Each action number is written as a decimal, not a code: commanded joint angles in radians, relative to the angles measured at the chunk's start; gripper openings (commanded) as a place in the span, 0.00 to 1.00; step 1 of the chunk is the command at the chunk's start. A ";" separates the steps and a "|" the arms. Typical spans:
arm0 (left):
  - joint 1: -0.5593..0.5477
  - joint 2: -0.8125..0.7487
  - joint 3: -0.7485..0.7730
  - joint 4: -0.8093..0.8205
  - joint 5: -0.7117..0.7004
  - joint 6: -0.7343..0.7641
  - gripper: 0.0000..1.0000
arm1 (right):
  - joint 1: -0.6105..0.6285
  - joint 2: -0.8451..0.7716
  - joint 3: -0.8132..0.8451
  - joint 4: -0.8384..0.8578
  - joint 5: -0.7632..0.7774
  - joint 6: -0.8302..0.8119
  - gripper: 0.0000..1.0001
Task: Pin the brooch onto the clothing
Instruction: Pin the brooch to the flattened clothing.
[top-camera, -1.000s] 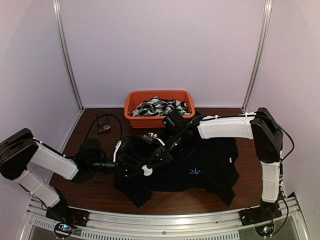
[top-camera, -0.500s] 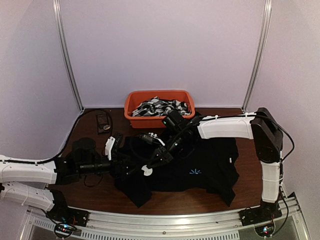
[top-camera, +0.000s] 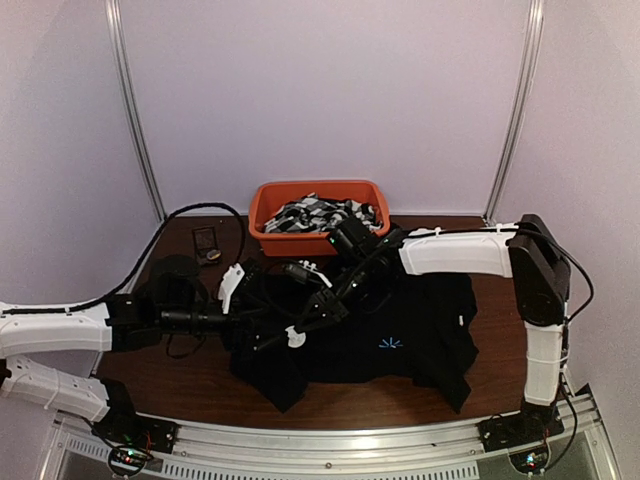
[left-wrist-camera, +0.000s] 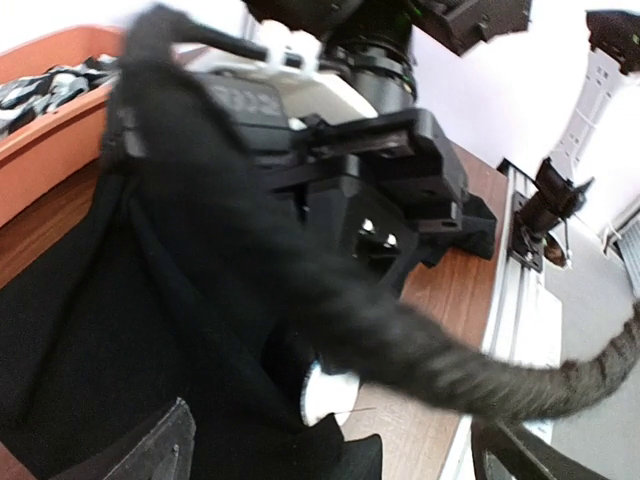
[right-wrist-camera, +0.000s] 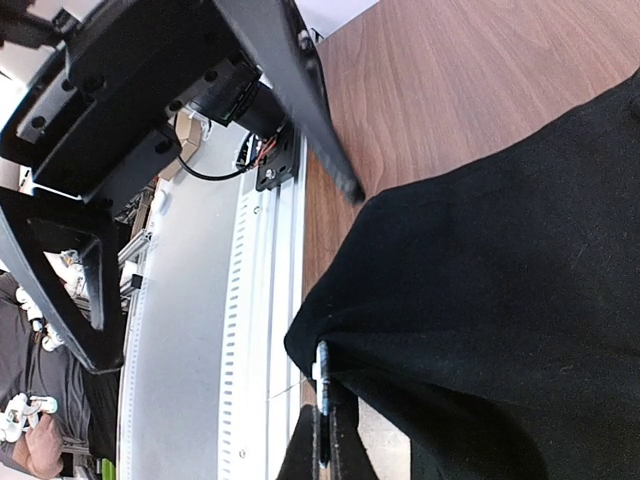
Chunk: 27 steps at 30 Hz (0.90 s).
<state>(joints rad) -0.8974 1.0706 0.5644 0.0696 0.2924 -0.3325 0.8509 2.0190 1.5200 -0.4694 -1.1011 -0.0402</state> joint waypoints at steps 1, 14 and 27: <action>0.008 0.014 -0.014 -0.001 0.111 0.035 0.97 | -0.007 -0.053 -0.008 0.014 -0.016 -0.016 0.00; 0.006 -0.044 -0.324 0.634 0.102 -0.005 0.90 | -0.006 -0.062 -0.017 -0.016 -0.019 -0.055 0.00; 0.062 0.257 -0.299 0.977 0.244 0.003 0.92 | -0.004 -0.065 -0.033 -0.027 -0.038 -0.069 0.00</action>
<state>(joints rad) -0.8730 1.2709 0.2565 0.8101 0.4553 -0.3157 0.8501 1.9823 1.5036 -0.4854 -1.1072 -0.0860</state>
